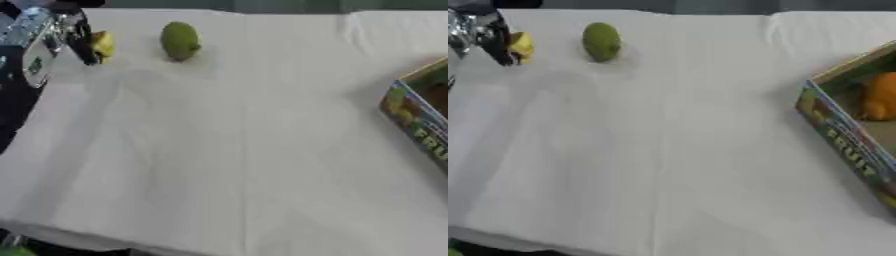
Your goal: Pick up the objects with one hand, pass them to the other hand, and then place them into the box on the other side of the table.
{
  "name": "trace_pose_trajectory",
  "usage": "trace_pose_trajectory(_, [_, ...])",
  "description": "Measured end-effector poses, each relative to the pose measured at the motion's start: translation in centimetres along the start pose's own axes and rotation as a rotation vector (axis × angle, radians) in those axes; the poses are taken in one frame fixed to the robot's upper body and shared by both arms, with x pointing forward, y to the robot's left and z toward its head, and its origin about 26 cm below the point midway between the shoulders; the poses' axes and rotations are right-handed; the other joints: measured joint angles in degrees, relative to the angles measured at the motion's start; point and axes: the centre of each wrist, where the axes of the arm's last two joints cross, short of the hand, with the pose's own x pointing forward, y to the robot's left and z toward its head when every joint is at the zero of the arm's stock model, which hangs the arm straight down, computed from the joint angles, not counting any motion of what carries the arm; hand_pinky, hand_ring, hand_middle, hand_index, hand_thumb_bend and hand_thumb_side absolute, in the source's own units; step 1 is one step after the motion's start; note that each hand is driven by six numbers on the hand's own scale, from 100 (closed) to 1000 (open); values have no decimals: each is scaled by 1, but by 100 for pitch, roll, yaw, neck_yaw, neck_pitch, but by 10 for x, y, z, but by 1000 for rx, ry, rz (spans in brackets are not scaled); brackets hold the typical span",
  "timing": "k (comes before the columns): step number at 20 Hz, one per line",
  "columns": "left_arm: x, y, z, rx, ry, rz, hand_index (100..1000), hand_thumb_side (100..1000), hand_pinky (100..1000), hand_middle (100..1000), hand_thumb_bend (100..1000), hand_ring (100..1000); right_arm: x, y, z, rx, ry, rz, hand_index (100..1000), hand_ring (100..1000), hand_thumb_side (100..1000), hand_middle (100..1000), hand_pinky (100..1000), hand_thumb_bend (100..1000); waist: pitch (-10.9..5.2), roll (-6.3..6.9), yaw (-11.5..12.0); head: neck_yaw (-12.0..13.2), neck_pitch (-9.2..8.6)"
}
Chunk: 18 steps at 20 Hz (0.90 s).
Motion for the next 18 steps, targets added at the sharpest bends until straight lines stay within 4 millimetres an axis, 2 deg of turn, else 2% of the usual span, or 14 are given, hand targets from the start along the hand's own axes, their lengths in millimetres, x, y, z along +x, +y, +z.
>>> trace_pose_trajectory(2, [2, 6, 8, 11, -30, -9, 505, 100, 629, 558, 207, 613, 1, -1, -1, 4, 0, 4, 757, 615, 519, 707, 838, 100, -17, 0, 7, -26, 26])
trace_pose_trajectory(6, [7, 14, 29, 44, -103, -18, 503, 100, 626, 548, 170, 603, 3, -1, -3, 18, -3, 6, 759, 618, 517, 711, 839, 100, -166, 0, 15, -112, 118])
trace_pose_trajectory(8, [10, 16, 41, 60, -147, -12, 501, 100, 613, 542, 136, 595, 4, -1, -5, 31, -6, 9, 759, 618, 516, 712, 839, 100, -179, 0, 23, -145, 154])
trace_pose_trajectory(11, [15, 16, 61, 75, -219, 14, 499, 100, 601, 534, 103, 586, 6, 1, -8, 53, -13, 7, 760, 618, 515, 713, 839, 100, -207, 0, 46, -195, 196])
trace_pose_trajectory(18, [28, 14, 102, 90, -389, 107, 496, 118, 566, 514, 100, 561, 9, 2, -15, 87, -28, 8, 770, 626, 510, 723, 839, 100, -278, 0, 75, -270, 200])
